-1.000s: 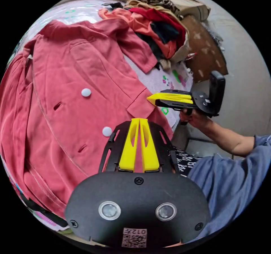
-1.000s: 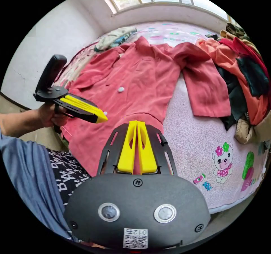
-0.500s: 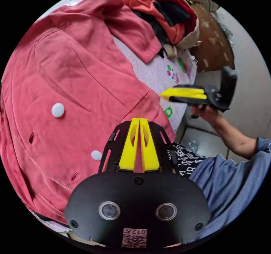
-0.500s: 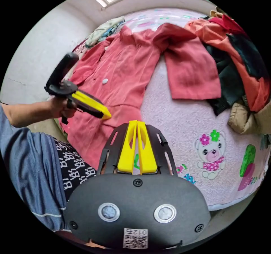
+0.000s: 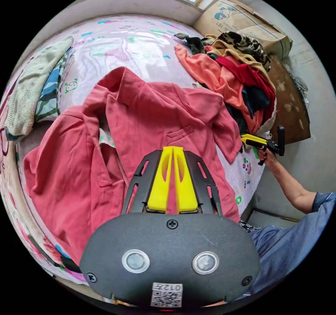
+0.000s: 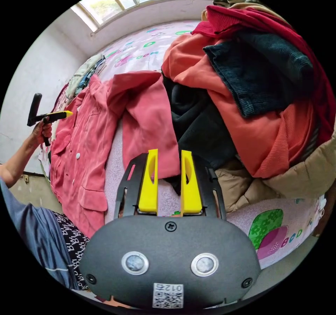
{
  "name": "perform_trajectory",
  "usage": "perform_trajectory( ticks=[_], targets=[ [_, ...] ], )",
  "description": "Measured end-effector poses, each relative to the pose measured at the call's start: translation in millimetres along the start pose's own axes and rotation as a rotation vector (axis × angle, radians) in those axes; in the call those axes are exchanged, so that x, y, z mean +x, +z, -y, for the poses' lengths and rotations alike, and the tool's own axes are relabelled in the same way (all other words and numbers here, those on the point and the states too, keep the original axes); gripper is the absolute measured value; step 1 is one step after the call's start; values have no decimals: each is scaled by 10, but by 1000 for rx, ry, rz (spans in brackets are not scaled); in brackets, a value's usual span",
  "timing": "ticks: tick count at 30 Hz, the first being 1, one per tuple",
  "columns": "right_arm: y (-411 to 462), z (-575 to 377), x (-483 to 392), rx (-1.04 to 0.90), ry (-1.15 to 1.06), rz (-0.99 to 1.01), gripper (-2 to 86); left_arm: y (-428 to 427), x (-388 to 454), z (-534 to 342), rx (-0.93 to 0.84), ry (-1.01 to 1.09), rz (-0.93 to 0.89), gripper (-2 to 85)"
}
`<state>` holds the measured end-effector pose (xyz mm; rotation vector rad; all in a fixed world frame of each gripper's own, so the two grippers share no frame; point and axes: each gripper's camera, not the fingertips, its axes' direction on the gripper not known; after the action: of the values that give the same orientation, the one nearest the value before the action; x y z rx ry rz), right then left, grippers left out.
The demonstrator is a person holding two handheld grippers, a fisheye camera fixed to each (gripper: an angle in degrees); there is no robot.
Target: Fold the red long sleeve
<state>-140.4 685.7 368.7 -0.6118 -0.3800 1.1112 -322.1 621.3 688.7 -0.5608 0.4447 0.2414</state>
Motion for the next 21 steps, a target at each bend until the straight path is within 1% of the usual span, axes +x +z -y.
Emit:
perform_trajectory(
  ticks=[1, 3, 7, 8, 10, 14, 17, 19, 21],
  targets=[
    [-67, 26, -145, 44, -43, -20, 89, -148, -96, -35, 27, -9, 70, 3],
    [-94, 76, -395, 81, -88, 29, 84, -395, -298, -220, 68, -49, 87, 3],
    [330, 359, -1284, 55, -228, 265, 80, -875, -738, -1109, 98, -206, 149, 4],
    [542, 479, -1581, 27, -249, 350, 79, -971, -789, -1419, 96, -241, 161, 5],
    [885, 658, -2005, -16, -252, 451, 76, -1091, -805, -1901, 92, -284, 201, 5],
    [1618, 1004, -2882, -62, -318, 424, 69, -1283, -754, -2943, 68, -393, 312, 11],
    [2081, 1238, -3233, -128, -330, 426, 75, -1333, -739, -3533, 35, -454, 384, 24],
    [2242, 1303, -3417, -156, -354, 437, 76, -1320, -769, -3830, 2, -498, 389, 36],
    [2356, 1296, -3584, -167, -404, 390, 77, -1305, -805, -4073, -12, -531, 373, 47]
  ],
)
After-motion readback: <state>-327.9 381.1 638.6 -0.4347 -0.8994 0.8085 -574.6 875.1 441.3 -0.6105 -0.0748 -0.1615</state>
